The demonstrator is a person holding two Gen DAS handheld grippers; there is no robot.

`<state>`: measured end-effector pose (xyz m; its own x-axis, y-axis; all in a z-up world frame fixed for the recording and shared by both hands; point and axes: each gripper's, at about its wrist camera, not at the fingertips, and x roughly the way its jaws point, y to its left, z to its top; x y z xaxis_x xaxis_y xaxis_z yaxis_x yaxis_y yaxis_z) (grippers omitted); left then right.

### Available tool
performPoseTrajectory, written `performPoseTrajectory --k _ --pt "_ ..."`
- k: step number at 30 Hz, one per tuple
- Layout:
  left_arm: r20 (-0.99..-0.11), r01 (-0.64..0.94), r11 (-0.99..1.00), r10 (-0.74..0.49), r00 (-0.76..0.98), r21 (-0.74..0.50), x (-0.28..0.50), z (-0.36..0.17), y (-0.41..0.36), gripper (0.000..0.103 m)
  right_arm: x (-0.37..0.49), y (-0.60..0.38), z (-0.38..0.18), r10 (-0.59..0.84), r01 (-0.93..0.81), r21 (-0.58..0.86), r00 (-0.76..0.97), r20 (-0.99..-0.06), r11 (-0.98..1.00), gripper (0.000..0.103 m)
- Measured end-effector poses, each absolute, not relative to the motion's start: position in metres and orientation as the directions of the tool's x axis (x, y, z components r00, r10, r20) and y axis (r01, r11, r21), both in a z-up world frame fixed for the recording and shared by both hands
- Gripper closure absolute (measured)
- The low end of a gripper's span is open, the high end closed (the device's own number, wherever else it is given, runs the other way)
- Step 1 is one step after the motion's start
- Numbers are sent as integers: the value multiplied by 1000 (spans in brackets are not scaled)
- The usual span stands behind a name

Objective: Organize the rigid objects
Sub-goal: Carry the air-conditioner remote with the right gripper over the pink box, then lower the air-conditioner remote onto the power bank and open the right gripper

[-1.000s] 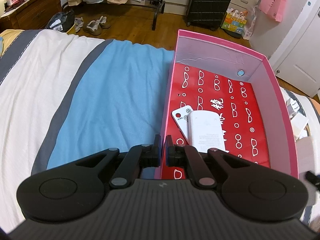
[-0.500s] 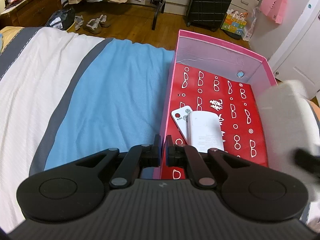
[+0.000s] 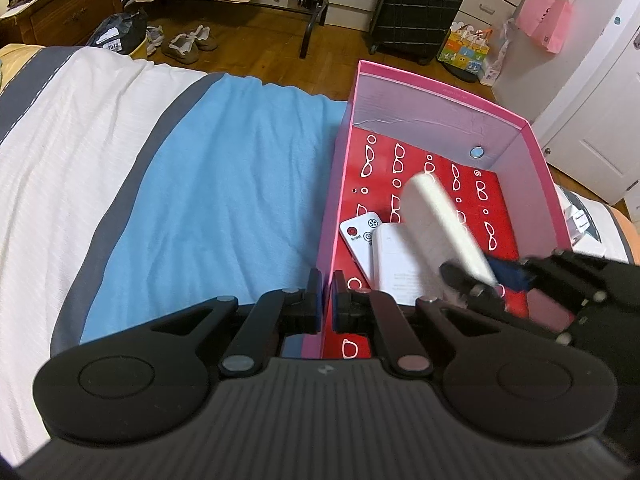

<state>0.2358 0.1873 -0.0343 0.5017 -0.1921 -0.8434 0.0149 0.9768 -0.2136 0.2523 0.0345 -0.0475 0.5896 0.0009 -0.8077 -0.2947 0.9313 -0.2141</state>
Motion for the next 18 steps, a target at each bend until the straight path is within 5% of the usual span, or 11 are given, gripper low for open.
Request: performPoseTrajectory --k 5,9,12,16,18 --pt "-845 12 977 -190 501 -212 236 -34 187 99 244 33 -47 105 -351 -108 538 -837 930 80" --pt "-845 11 977 -189 500 -213 237 -34 186 99 250 14 -40 247 -315 101 469 -848 944 65" --pt "-845 10 978 -185 502 -208 237 -34 186 99 255 -1 -39 332 -263 235 431 -839 936 63" --pt "-841 11 976 -195 504 -219 237 -33 187 99 251 -1 -41 271 -274 163 423 -865 948 61" --pt "-841 13 976 -192 506 -216 237 -33 188 99 253 0 -44 270 -285 160 405 -873 945 48"
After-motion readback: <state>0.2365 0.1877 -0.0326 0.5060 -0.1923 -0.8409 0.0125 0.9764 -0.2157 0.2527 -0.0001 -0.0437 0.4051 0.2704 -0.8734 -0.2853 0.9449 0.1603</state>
